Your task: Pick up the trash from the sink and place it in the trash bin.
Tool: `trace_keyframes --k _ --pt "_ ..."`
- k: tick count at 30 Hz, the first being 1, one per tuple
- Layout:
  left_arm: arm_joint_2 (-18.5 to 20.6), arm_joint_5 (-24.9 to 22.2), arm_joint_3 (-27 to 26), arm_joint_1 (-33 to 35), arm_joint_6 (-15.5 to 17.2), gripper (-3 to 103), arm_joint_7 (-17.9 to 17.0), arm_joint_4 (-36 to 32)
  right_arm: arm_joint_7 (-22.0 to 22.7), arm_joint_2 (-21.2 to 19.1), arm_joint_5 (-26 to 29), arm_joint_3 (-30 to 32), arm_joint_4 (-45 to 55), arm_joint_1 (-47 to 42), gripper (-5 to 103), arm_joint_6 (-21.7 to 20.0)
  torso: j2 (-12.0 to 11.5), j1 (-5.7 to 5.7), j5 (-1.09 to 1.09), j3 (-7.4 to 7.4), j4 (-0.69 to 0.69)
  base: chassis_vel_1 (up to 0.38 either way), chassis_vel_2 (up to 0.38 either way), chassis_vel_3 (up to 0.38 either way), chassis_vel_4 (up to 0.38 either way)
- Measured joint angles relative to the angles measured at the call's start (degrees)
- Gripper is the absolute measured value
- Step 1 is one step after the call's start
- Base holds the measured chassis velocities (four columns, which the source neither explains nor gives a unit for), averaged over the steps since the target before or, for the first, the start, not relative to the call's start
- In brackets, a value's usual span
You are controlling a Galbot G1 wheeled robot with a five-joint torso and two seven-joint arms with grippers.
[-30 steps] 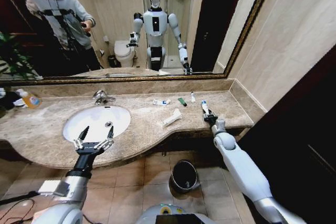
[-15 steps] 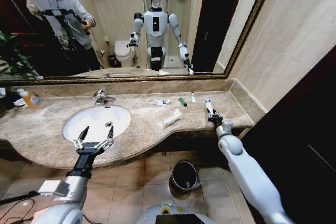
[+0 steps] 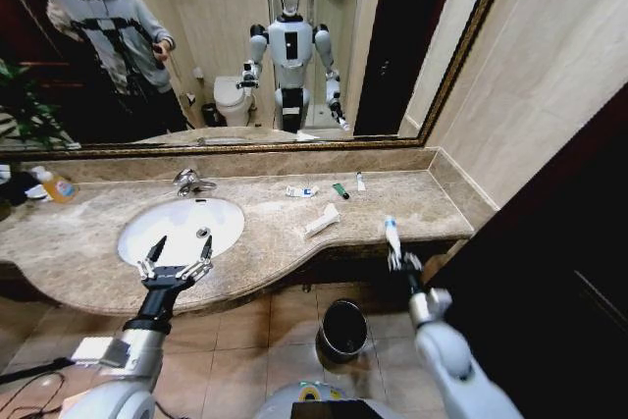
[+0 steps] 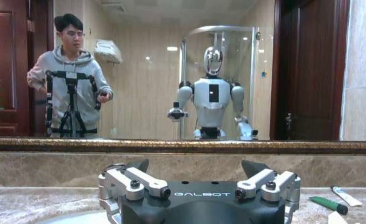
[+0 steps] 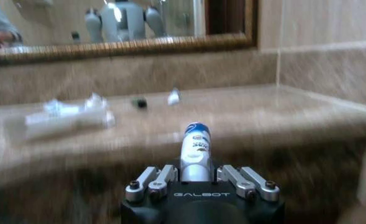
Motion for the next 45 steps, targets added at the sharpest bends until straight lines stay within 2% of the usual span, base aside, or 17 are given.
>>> trace_keyframes --k 2,5,10,12,13,16,18,20,29,38,40,41,43,44,45 --pt "0.0 0.0 0.0 0.0 0.0 100 0.0 0.0 0.2 1.0 -1.8 -0.6 -2.4 -2.3 28 2.5 0.0 0.0 0.0 0.0 0.0 0.0 0.0 0.0 0.0" --pt "0.0 0.0 0.0 0.0 0.0 100 0.0 0.0 0.2 1.3 -2.8 -1.4 -4.8 -3.0 28 3.4 0.0 0.0 -0.01 0.01 0.0 0.0 0.0 0.0 0.0" --pt "0.0 0.0 0.0 0.0 0.0 100 0.0 0.0 -1.5 2.2 -7.7 -4.4 -15.7 1.1 28 3.9 0.0 0.0 0.0 0.01 0.01 0.0 0.0 0.0 0.0" --pt "0.0 0.0 0.0 0.0 0.0 100 0.0 0.0 -3.1 2.8 -9.3 -5.8 -23.0 5.2 28 3.2 0.0 0.0 0.01 0.01 0.02 0.0 0.0 0.0 0.0" --pt "0.0 0.0 0.0 0.0 0.0 100 0.0 0.0 -3.1 2.8 -9.3 -5.8 -23.0 5.2 28 3.2 0.0 0.0 0.01 0.01 0.02 0.0 0.0 0.0 0.0" --pt "0.0 0.0 0.0 0.0 0.0 100 0.0 0.0 -4.2 3.8 -8.0 -9.0 -31.5 10.5 28 -1.9 0.0 0.02 0.02 0.02 0.02 0.0 0.0 0.0 0.0" --pt "0.0 0.0 0.0 0.0 0.0 100 0.0 0.0 -4.5 4.0 -8.3 -9.7 -33.3 11.6 28 -3.1 0.0 0.02 0.01 0.02 0.02 0.0 0.0 0.0 0.0" --pt "0.0 0.0 0.0 0.0 0.0 100 0.0 0.0 -5.1 4.6 -11.4 -11.1 -38.8 14.9 28 -5.0 0.0 0.01 0.01 0.02 0.02 0.0 0.0 0.0 0.0" --pt "0.0 0.0 0.0 0.0 0.0 100 0.0 0.0 -7.1 6.1 -17.8 -14.2 -52.1 22.3 28 -6.2 0.0 0.02 0.0 0.02 0.01 0.0 0.0 0.0 0.0" --pt "0.0 0.0 0.0 0.0 0.0 100 0.0 0.0 -7.5 8.8 -21.4 -14.7 -57.0 24.8 25 -6.2 0.0 0.02 0.01 0.02 0.01 0.0 0.0 0.0 0.0" --pt "0.0 0.0 0.0 0.0 0.0 100 0.0 0.0 -7.6 9.0 -22.2 -14.8 -57.0 24.9 36 -5.8 0.0 0.01 0.01 0.02 0.02 0.0 0.0 0.0 0.0" --pt "0.0 0.0 0.0 0.0 0.0 100 0.0 0.0 -7.6 9.0 -22.2 -14.8 -57.0 24.9 36 -5.8 0.0 0.01 0.01 0.02 0.02 0.0 0.0 0.0 0.0" --pt "0.0 0.0 0.0 0.0 0.0 100 0.0 0.0 -7.9 9.0 -23.3 -14.7 -56.8 24.9 46 -5.2 0.0 0.01 0.0 0.02 0.01 0.0 0.0 0.0 0.0" --pt "0.0 0.0 0.0 0.0 0.0 100 0.0 0.0 -7.9 9.0 -23.3 -14.7 -56.8 24.9 46 -5.2 0.0 0.01 0.0 0.02 0.01 0.0 0.0 0.0 0.0" --pt "0.0 0.0 0.0 0.0 0.0 100 0.0 0.0 -7.9 8.9 -23.5 -14.7 -56.7 24.8 51 -5.0 0.0 0.02 0.01 0.02 0.02 0.0 0.0 0.0 0.0"
